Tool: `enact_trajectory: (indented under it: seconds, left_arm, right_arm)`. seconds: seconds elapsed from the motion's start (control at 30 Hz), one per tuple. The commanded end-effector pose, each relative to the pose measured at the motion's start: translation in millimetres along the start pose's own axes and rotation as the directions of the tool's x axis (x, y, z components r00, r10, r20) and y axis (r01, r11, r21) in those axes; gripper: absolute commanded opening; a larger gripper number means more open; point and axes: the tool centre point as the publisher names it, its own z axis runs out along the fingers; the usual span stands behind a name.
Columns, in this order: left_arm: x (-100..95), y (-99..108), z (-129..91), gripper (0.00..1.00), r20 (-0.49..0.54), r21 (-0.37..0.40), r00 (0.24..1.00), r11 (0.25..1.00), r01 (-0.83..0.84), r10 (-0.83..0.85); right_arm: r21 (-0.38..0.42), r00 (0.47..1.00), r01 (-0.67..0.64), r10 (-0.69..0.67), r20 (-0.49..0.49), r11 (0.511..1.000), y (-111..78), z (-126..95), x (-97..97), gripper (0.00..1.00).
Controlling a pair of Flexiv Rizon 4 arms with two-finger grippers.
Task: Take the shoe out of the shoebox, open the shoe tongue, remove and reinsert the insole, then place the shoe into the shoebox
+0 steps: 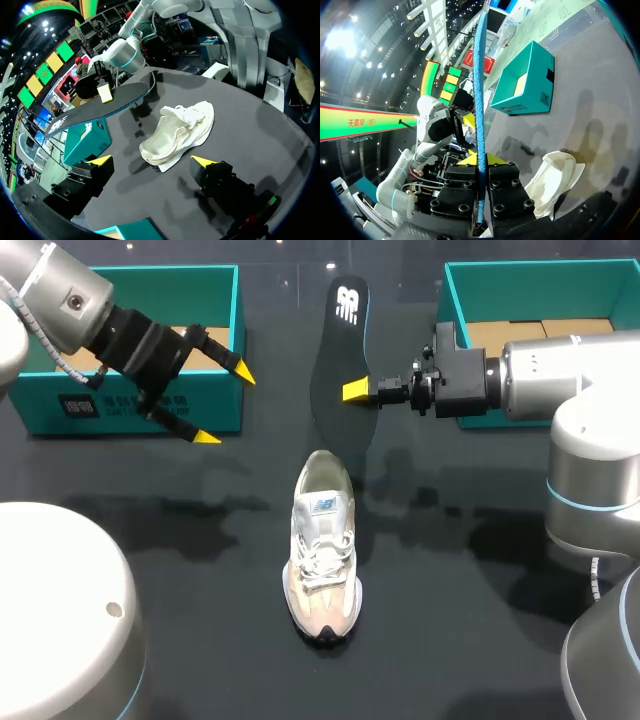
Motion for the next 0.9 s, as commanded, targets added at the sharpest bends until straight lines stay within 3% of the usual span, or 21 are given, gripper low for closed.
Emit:
enact_trajectory:
  seconds: [0.03, 0.17, 0.33, 0.5, 0.6, 0.9]
  left_arm:
    - [-2.8, 1.0, 0.0, 1.00, -0.040, 0.000, 0.999, 1.000, 0.000, 0.000]
    - [0.9, 1.7, 6.1, 1.00, -0.020, 0.019, 0.997, 0.997, 0.076, -0.076]
    - [10.5, 0.7, 22.2, 1.00, 0.017, -0.061, 0.978, 0.976, 0.209, -0.208]
    - [17.0, 4.6, 39.5, 1.00, 0.009, -0.084, 0.959, 0.955, 0.283, -0.283]
    - [20.9, 5.5, 51.2, 1.00, -0.012, -0.160, 0.944, 0.932, 0.324, -0.330]
    - [20.9, 5.5, 51.2, 1.00, -0.012, -0.160, 0.944, 0.932, 0.324, -0.330]
  right_arm:
    - [0.002, 1.000, -0.001, 0.001, 0.004, 1.000, -0.4, 0.3, 0.7, 0.00]
    - [0.008, 1.000, 0.016, -0.016, 0.012, 1.000, 1.7, 0.8, -4.0, 0.00]
    - [-0.019, 0.998, 0.065, -0.064, 0.030, 0.998, 3.0, -4.2, -11.4, 0.00]
    - [-0.031, 0.993, 0.116, -0.115, 0.034, 0.993, -0.9, -5.7, -18.5, 0.00]
    - [-0.053, 0.991, 0.132, -0.130, 0.034, 0.990, -5.3, -5.7, -24.9, 0.00]
    - [-0.053, 0.991, 0.132, -0.130, 0.034, 0.990, -5.3, -5.7, -24.9, 0.00]
